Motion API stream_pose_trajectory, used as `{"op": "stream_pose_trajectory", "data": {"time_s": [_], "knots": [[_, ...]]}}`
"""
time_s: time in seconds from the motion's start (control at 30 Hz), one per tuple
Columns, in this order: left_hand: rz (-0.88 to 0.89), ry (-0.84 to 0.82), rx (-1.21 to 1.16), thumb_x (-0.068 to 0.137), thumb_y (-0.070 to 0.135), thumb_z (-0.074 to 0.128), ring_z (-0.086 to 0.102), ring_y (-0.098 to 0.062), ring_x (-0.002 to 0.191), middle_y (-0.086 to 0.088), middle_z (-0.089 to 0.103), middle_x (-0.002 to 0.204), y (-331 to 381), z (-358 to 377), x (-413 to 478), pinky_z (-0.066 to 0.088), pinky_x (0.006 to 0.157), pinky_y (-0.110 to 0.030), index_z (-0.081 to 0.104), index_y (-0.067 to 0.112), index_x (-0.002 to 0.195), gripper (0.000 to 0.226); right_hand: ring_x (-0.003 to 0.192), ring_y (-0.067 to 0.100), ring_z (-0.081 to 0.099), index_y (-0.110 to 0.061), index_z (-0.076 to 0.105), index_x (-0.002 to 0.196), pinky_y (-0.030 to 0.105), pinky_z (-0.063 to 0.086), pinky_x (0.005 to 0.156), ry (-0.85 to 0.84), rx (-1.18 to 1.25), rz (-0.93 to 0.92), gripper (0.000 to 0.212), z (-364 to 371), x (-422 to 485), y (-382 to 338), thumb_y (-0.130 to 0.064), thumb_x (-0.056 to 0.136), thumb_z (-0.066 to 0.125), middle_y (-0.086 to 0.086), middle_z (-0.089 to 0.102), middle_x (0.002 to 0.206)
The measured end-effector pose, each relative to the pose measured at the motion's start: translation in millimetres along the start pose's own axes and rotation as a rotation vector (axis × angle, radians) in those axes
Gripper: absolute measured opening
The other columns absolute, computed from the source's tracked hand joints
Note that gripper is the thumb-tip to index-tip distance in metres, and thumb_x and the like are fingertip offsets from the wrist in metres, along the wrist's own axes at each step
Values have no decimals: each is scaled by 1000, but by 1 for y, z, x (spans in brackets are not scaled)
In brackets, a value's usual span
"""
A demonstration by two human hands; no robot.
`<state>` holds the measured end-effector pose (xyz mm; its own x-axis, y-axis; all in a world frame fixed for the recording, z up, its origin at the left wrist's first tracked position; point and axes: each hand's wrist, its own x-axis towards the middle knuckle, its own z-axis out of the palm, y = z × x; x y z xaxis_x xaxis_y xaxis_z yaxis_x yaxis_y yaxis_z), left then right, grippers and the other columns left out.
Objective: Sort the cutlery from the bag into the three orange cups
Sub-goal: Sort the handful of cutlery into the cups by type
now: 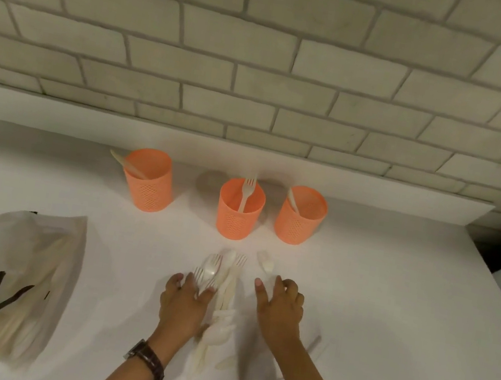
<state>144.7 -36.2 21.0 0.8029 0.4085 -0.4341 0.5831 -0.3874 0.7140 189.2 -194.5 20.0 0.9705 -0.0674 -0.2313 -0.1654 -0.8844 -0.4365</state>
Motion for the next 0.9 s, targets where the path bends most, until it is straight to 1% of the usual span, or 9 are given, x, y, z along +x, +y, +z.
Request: {"op": "stream_pose_trajectory", "data": {"time_s": [0.07,0.17,0.3,0.37,0.47,0.6,0.73,0.83,0.9], "knots": [[15,-37,20,94,35,46,26,-32,135,-13,21,150,7,6,-4,22,111,-37,35,13,140,53,132,25,29,-11,34,142,34,25,108,-20,11,-31,60,10,-8,-10,-51,97,31,6,30,147],[50,-73,-46,97,34,36,28,-29,135,-13,31,147,17,5,-18,22,110,-36,37,13,139,46,135,25,24,-11,28,145,34,21,111,-25,14,-26,65,21,-16,-17,-53,95,35,4,25,150],[-40,-272,-320,99,39,28,51,-22,112,-6,55,122,24,-10,-24,34,96,-32,56,15,111,39,139,26,21,-12,20,148,36,22,112,-66,87,52,77,18,-14,-23,-52,89,51,6,21,152],[-148,-370,-370,98,41,32,56,-16,94,-5,63,108,27,-17,-19,31,88,-29,61,15,98,39,137,26,23,-13,21,147,36,24,111,-66,94,57,79,17,-14,-24,-49,86,56,7,22,151],[-270,-488,-421,95,46,38,60,-15,92,-2,67,102,21,-22,-5,40,83,-29,58,6,116,50,135,25,25,-13,24,145,34,26,109,-74,140,63,81,18,-17,-24,-46,83,62,6,25,148],[-264,-813,-686,93,51,33,60,-18,93,-6,64,111,9,-27,8,47,79,-24,54,3,126,62,126,23,34,-14,33,138,31,35,101,-81,325,86,77,19,-23,-29,-39,76,71,3,35,137],[-298,-818,-893,95,49,28,65,-16,83,-8,67,103,5,-20,2,52,70,-24,51,1,126,61,114,22,53,-16,42,128,33,49,92,-96,554,134,69,24,-27,-34,-25,66,70,4,52,124],[-281,-763,-964,97,42,29,63,-19,102,-10,64,117,6,-6,-6,48,84,-28,46,2,131,55,94,14,63,-20,52,112,16,51,71,-72,695,119,49,17,-26,-33,-12,68,71,-3,63,99],[-265,-730,-1060,97,34,35,59,-22,111,-12,62,121,9,-2,-10,46,90,-30,45,3,132,48,81,13,64,-17,57,101,14,48,62,-112,788,156,34,6,-21,-30,-6,72,72,-2,66,90]]}}
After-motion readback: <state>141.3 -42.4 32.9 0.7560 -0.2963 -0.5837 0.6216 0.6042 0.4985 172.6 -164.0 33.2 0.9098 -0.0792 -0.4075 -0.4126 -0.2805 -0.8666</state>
